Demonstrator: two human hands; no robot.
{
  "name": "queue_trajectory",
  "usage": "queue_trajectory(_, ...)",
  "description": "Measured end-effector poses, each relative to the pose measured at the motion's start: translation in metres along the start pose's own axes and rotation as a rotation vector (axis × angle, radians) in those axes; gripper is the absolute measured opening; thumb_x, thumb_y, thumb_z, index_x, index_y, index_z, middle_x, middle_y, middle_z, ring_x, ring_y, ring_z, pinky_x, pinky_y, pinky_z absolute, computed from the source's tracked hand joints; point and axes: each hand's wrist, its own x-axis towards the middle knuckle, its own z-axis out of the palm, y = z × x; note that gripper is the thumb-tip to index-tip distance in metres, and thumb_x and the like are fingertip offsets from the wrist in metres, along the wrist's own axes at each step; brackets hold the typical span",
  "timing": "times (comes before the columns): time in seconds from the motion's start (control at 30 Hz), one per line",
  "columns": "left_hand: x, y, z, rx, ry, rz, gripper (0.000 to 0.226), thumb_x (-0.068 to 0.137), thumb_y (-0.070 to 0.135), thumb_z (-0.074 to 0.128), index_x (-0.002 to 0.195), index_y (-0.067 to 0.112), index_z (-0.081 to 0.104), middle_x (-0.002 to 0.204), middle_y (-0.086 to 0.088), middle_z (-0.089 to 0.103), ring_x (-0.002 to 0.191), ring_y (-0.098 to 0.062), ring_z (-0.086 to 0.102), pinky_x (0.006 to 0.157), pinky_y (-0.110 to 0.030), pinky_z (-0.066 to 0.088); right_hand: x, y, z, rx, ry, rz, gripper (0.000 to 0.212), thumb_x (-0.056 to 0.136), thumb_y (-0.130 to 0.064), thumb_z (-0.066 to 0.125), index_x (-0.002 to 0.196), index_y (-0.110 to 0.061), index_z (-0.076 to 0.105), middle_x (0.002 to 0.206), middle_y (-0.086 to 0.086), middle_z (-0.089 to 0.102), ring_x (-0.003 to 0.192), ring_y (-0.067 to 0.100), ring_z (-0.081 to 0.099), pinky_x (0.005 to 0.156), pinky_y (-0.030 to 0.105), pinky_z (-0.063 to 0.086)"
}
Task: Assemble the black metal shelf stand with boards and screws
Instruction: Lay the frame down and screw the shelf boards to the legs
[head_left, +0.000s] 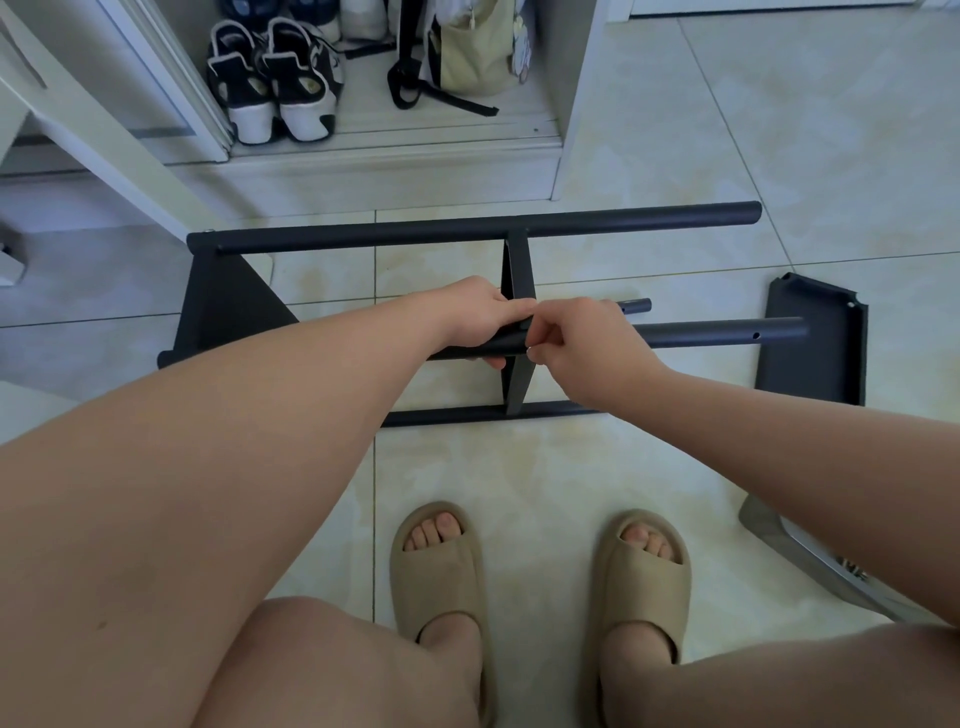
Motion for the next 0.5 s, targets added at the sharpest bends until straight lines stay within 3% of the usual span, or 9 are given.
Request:
queue_trajectory(0.13,0.0002,0.0029,0.0019,-0.017,0.025,-0.016,0.057,0.096,0.066,0.042,0.103,0.017,0.071,0.079,-0.005,0.077,0.083,-0.019,0.07,0.086,-0.033,0.046,-0.0001,0.0018,-0.0004,0.032,-0.005,-0.013,0.024,0.095,-0.01,0.06,0.078,-0.026,0.059,0.079,0.001,0.062,0.077,0.022,0.054,0.069,0.033,0.046)
queue_trajectory(0.3,-0.0014,0.0024,0.0006,-0.003,-0.016,-0.025,0.057,0.093,0.069,0.044,0.103,0.019,0.071,0.08,-0.003,0.078,0.095,-0.019,0.072,0.097,-0.036,0.047,-0.002,0.0015,-0.0028,-0.051,-0.018,-0.059,0.02,0.096,-0.01,0.056,0.083,-0.026,0.058,0.078,0.0,0.061,0.079,0.027,0.057,0.072,0.042,0.053)
queue_trajectory(0.5,-0.005,0.0042,0.0001,-0.011,-0.026,-0.031,0.056,0.095,0.061,0.047,0.107,0.012,0.069,0.078,-0.005,0.077,0.074,-0.016,0.07,0.086,-0.034,0.048,-0.0054,-0.0003,-0.0024,-0.086,-0.02,-0.076,0.027,0.095,-0.007,0.054,0.079,-0.028,0.051,0.076,-0.002,0.058,0.077,0.026,0.056,0.071,0.045,0.053)
